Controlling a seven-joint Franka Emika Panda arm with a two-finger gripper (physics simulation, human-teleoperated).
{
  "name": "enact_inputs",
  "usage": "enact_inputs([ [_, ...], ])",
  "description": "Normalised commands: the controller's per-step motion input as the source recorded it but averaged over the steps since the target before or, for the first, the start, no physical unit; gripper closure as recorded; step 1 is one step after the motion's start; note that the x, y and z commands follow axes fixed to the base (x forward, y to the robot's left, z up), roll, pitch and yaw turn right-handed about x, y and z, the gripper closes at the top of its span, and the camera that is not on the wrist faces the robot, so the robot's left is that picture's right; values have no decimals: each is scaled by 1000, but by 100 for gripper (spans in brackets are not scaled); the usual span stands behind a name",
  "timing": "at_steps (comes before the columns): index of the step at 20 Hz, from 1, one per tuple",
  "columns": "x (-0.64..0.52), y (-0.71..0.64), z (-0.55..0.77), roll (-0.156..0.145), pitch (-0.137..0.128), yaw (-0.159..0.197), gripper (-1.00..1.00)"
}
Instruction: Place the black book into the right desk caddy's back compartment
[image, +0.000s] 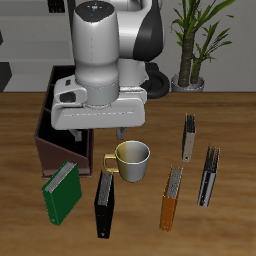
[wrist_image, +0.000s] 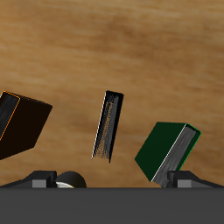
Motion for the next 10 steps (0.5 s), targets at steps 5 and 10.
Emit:
enact_inputs([
  [5,81,98,-210,2,-43,31,-100],
  [10,103,73,-281,12,25,-14,-100],
])
